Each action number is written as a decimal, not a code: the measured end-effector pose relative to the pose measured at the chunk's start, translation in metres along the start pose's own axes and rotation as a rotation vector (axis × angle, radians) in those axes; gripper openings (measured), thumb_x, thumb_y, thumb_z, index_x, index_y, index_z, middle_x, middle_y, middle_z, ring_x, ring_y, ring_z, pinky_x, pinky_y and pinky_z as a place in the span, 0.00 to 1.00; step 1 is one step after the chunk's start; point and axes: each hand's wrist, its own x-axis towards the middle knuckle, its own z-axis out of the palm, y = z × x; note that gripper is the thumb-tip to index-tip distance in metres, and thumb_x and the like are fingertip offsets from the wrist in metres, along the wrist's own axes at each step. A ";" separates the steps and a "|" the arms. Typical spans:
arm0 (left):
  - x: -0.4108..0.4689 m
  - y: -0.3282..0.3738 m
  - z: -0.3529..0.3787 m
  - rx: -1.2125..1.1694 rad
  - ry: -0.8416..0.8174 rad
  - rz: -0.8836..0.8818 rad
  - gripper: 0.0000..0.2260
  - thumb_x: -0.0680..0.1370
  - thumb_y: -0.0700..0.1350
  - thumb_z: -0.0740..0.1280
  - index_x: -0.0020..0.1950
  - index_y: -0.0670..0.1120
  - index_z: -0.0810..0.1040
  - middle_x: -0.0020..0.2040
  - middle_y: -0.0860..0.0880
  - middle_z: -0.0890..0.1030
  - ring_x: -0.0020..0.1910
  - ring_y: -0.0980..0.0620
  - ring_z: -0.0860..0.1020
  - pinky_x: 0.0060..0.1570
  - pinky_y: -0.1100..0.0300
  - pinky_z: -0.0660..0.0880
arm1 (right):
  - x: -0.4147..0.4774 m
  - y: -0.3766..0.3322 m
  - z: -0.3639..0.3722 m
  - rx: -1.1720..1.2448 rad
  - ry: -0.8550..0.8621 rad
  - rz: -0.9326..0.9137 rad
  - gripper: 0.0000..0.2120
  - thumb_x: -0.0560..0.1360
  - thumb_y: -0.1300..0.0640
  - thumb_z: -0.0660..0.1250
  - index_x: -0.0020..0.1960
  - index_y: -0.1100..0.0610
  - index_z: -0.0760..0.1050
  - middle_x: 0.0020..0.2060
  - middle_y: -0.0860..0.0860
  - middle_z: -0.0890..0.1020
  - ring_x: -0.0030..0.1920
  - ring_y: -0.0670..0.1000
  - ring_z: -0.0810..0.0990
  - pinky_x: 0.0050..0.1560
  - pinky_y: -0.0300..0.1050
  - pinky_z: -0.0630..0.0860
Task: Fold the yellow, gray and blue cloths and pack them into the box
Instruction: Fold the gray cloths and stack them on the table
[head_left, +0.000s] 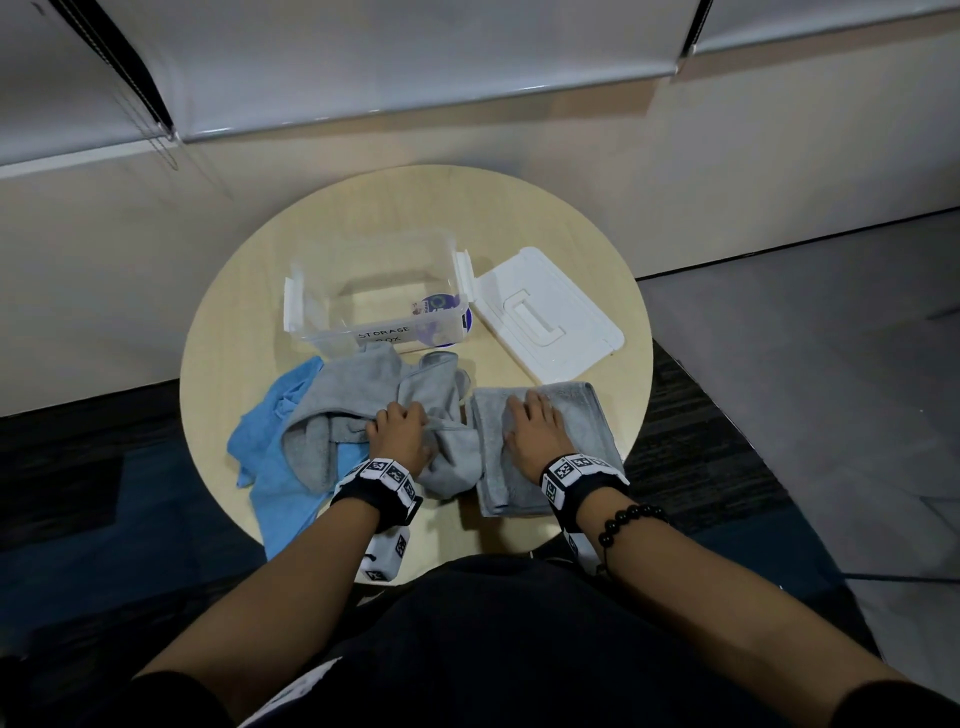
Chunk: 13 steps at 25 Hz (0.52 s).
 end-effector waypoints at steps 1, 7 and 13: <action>0.001 0.002 -0.001 0.021 -0.009 -0.008 0.17 0.76 0.46 0.68 0.64 0.48 0.71 0.64 0.43 0.70 0.64 0.40 0.69 0.66 0.47 0.64 | -0.001 0.000 0.001 -0.006 0.000 0.003 0.28 0.84 0.55 0.54 0.81 0.59 0.49 0.81 0.60 0.49 0.81 0.60 0.46 0.80 0.58 0.49; 0.003 0.001 -0.018 -0.108 0.053 0.079 0.07 0.79 0.40 0.61 0.55 0.48 0.74 0.54 0.42 0.81 0.57 0.40 0.78 0.55 0.51 0.69 | 0.000 0.001 0.001 -0.025 -0.025 0.019 0.28 0.85 0.56 0.52 0.82 0.57 0.47 0.81 0.60 0.47 0.82 0.60 0.44 0.80 0.58 0.46; -0.004 0.027 -0.104 -0.653 0.343 0.145 0.09 0.80 0.41 0.62 0.53 0.47 0.81 0.47 0.43 0.84 0.48 0.42 0.80 0.51 0.50 0.77 | 0.002 -0.002 -0.001 -0.078 -0.073 0.020 0.31 0.84 0.58 0.52 0.82 0.59 0.43 0.81 0.62 0.44 0.81 0.61 0.42 0.80 0.58 0.44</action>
